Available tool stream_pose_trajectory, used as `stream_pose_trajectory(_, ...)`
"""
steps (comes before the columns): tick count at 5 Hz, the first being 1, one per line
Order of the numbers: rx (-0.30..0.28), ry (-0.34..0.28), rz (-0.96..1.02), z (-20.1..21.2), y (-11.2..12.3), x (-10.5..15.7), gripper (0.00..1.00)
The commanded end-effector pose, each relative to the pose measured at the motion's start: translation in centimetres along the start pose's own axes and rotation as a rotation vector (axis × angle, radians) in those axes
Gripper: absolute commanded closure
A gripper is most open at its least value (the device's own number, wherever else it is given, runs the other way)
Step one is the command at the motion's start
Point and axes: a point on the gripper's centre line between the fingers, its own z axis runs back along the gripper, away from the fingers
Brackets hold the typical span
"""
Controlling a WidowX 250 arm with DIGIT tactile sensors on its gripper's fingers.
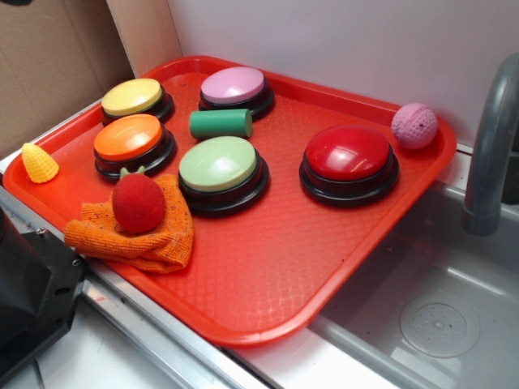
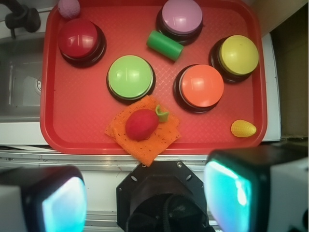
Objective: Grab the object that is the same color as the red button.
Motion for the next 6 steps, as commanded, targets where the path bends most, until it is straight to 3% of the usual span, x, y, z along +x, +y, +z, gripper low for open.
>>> stream_pose_trajectory(1, 0.000, 0.000, 0.000, 0.0, 0.0, 0.0, 0.00)
stream_pose_trajectory(2, 0.002, 0.031, 0.041, -1.5, 1.1, 0.5, 0.00)
stream_pose_trajectory(5, 0.051, 0.034, 0.165, -9.2, 2.8, 2.1, 0.00)
stream_pose_trajectory(6, 0.043, 0.051, 0.163, -11.6, 2.8, 2.2, 0.00)
